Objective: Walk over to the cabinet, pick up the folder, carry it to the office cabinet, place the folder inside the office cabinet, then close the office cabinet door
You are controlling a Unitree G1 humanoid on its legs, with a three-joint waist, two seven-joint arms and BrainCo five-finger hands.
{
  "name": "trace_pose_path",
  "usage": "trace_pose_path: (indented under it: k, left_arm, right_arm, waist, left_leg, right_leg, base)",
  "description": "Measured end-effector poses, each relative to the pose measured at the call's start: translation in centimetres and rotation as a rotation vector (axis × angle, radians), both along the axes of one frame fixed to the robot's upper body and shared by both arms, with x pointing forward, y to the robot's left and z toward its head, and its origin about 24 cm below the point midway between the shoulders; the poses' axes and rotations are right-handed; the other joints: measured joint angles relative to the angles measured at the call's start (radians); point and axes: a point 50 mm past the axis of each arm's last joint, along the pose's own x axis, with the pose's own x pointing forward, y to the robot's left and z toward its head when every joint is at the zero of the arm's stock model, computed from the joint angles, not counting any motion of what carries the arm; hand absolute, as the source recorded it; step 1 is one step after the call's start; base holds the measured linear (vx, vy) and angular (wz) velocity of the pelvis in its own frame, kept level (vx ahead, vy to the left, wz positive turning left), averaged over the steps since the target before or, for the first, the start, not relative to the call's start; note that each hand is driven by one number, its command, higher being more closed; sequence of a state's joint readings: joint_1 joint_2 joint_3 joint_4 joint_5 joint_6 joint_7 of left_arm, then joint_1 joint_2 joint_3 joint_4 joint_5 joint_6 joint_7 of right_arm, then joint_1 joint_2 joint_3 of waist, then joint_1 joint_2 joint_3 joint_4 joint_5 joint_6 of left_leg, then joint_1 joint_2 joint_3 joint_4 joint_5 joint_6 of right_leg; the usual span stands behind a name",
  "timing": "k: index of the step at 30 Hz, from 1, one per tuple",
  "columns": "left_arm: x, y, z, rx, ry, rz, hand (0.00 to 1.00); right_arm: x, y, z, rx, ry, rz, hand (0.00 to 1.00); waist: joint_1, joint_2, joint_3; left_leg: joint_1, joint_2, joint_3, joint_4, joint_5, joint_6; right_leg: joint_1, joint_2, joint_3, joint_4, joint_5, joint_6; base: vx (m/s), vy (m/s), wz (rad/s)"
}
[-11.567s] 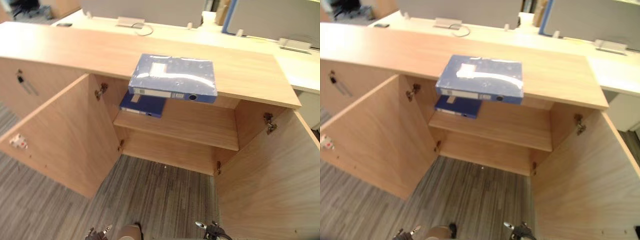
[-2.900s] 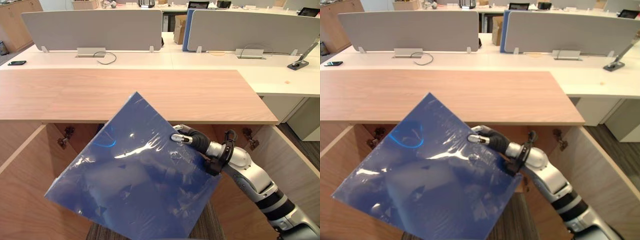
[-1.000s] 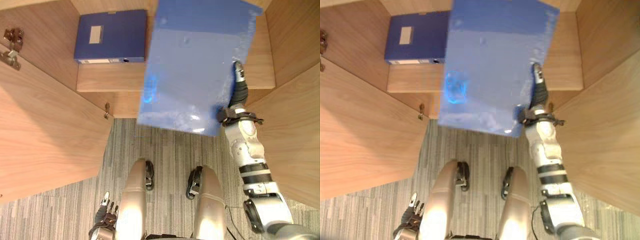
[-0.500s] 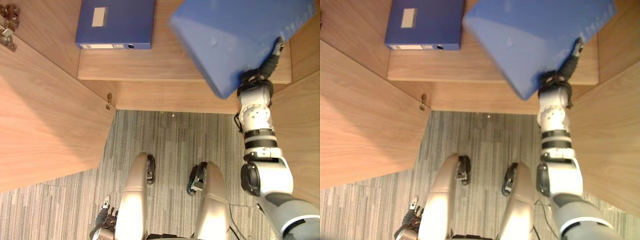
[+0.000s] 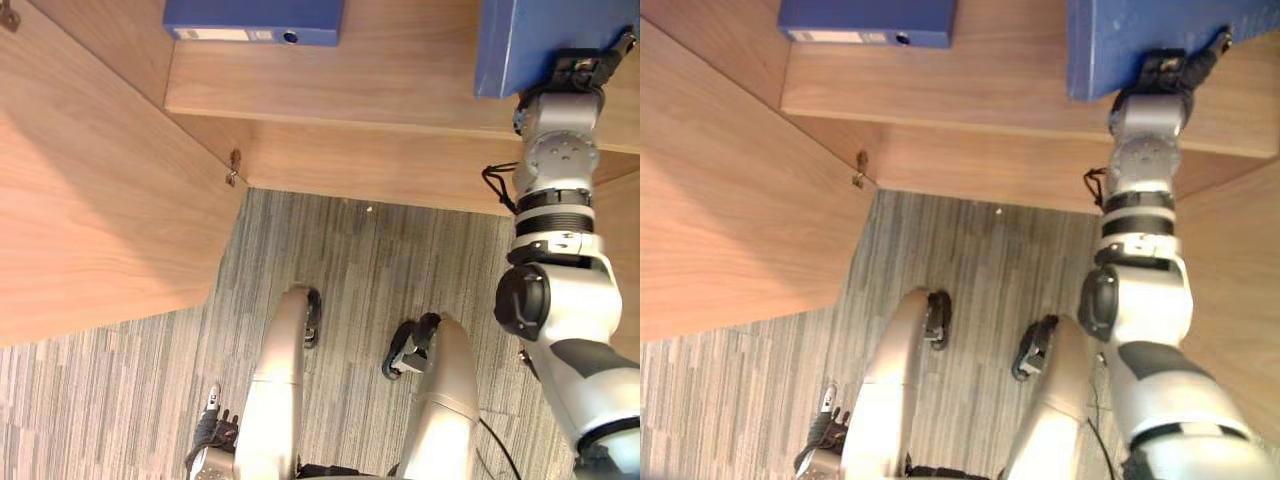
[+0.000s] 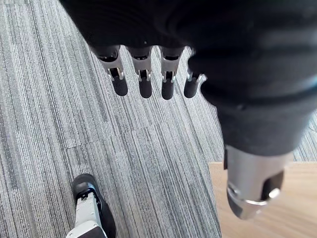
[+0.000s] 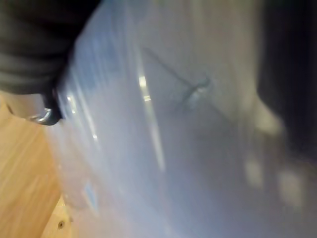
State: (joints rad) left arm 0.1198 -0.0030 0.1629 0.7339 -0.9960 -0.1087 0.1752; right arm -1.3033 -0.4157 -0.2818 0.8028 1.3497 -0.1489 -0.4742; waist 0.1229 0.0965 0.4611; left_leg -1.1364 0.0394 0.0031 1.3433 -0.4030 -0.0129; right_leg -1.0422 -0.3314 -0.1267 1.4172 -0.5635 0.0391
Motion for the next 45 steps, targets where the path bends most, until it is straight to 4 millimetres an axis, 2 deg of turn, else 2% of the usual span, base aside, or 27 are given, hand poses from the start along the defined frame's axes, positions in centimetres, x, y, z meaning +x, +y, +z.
trace_pose_path:
  k: [4,5,13,17,25,29,30,33,36,40,45]
  left_arm:
    - [-0.1,0.1,0.0,0.006,0.009,0.015,0.0]
    - [-0.1,0.1,0.0,0.008,0.009,0.017,0.0]
    - [0.0,0.1,0.0,0.014,0.008,0.024,0.0]
    - [0.0,0.1,0.0,0.013,0.009,0.026,0.0]
    - [0.0,0.1,0.0,0.007,-0.006,0.028,0.0]
    - [0.3,0.1,0.1,0.011,-0.019,0.011,0.0]
    - [0.5,0.1,0.1,0.007,-0.029,0.006,0.0]
    - [0.6,0.1,0.1,0.01,-0.041,-0.014,0.0]
    - [0.6,0.3,0.1,0.016,-0.048,-0.032,0.0]
    - [0.6,0.4,-0.1,0.014,-0.048,-0.053,0.0]
    - [0.8,0.8,0.1,0.025,-0.058,-0.075,0.0]
  right_arm:
    - [0.2,0.7,0.5,-0.042,0.019,0.02,1.0]
    - [0.2,0.8,0.6,-0.055,0.022,0.026,0.0]
    - [-0.1,0.9,1.8,-0.114,-0.005,-0.006,0.0]
    - [-0.8,-0.2,2.9,-0.189,-0.04,-0.073,0.0]
    - [-1.3,0.0,4.3,-0.452,-0.104,-0.106,0.0]
    - [-1.2,0.6,4.6,-0.709,-0.072,-0.124,0.0]
    - [-1.0,1.1,4.4,-0.827,-0.05,-0.117,0.0]
    - [-0.3,2.0,3.6,-1.036,0.011,-0.097,0.0]
    - [0.7,2.6,1.7,-1.28,0.131,-0.072,0.0]
    - [1.3,2.4,-0.9,-1.438,0.227,-0.038,0.0]
    - [1.5,2.2,-2.2,-1.558,0.277,-0.032,0.0]
  waist:
    - [0.004,0.001,0.001]
    - [0.004,0.002,0.001]
    - [0.008,0.002,0.001]
    - [0.008,0.002,0.001]
    - [0.008,0.002,0.001]
    - [0.007,0.002,0.001]
    - [0.007,0.002,0.001]
    - [0.006,0.002,0.001]
    - [0.007,0.002,0.001]
    - [0.008,0.002,0.001]
    - [0.007,0.003,0.001]
  left_leg:
    - [-0.028,0.0,-0.004,0.012,0.001,-0.002]
    - [-0.035,0.0,-0.007,0.016,0.001,-0.002]
    - [-0.057,-0.006,-0.01,0.022,0.002,-0.003]
    - [-0.062,-0.017,-0.011,0.02,0.005,-0.002]
    - [-0.061,-0.017,-0.009,0.02,0.005,-0.003]
    - [-0.056,-0.016,-0.006,0.02,0.005,-0.003]
    - [-0.053,-0.016,-0.004,0.02,0.005,-0.003]
    - [-0.048,-0.014,-0.004,0.02,0.005,-0.003]
    - [-0.048,-0.014,-0.004,0.019,0.006,-0.004]
    - [-0.041,-0.014,-0.004,0.011,0.006,-0.004]
    - [-0.005,-0.012,0.003,-0.014,0.006,-0.004]
  right_leg:
    - [-0.024,0.0,-0.001,0.012,-0.002,-0.002]
    - [-0.03,0.0,-0.003,0.015,-0.003,-0.003]
    - [-0.045,-0.008,-0.007,0.023,-0.005,-0.003]
    - [-0.046,-0.019,-0.009,0.025,-0.008,0.001]
    - [-0.047,-0.02,-0.008,0.026,-0.008,0.001]
    - [-0.047,-0.02,-0.003,0.029,-0.008,0.001]
    - [-0.047,-0.02,-0.001,0.031,-0.008,0.001]
    - [-0.043,-0.019,-0.001,0.031,-0.008,0.001]
    - [-0.041,-0.019,-0.002,0.03,-0.008,0.001]
    - [-0.034,-0.019,-0.004,0.02,-0.008,0.001]
    - [-0.004,-0.017,-0.004,-0.003,-0.008,0.001]
  base:
    - [0.0,-0.007,0.02]
    - [0.02,-0.03,0.03]
    - [0.0,-0.005,0.01]
    - [0.02,-0.018,0.09]
    - [0.0,-0.005,0.0]
    - [0.01,-0.016,-0.01]
    - [0.01,-0.037,-0.02]
    - [0.0,-0.015,-0.01]
    - [0.0,0.0,0.0]
    - [0.0,0.0,0.0]
    - [0.01,-0.012,-0.01]
